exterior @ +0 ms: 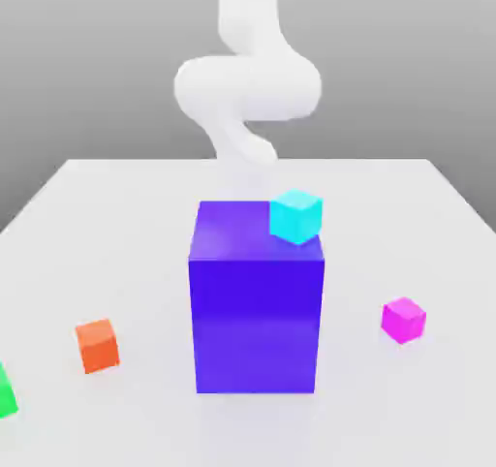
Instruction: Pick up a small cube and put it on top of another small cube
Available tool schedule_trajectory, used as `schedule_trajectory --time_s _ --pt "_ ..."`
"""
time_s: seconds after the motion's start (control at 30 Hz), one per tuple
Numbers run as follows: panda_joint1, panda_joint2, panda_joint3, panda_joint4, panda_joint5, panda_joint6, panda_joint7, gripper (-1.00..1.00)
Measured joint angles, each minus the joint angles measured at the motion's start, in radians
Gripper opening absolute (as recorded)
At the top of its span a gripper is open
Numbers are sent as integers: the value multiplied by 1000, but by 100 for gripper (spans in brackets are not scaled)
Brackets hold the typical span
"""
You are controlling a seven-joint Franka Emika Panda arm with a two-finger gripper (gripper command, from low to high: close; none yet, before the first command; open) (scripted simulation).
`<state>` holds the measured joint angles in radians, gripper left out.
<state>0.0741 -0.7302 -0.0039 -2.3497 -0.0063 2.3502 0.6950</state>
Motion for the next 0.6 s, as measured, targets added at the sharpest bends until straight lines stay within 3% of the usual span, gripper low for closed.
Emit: schedule_trajectory --time_s 0.6 --pt "464 503 30 -358 15 361 -802 0"
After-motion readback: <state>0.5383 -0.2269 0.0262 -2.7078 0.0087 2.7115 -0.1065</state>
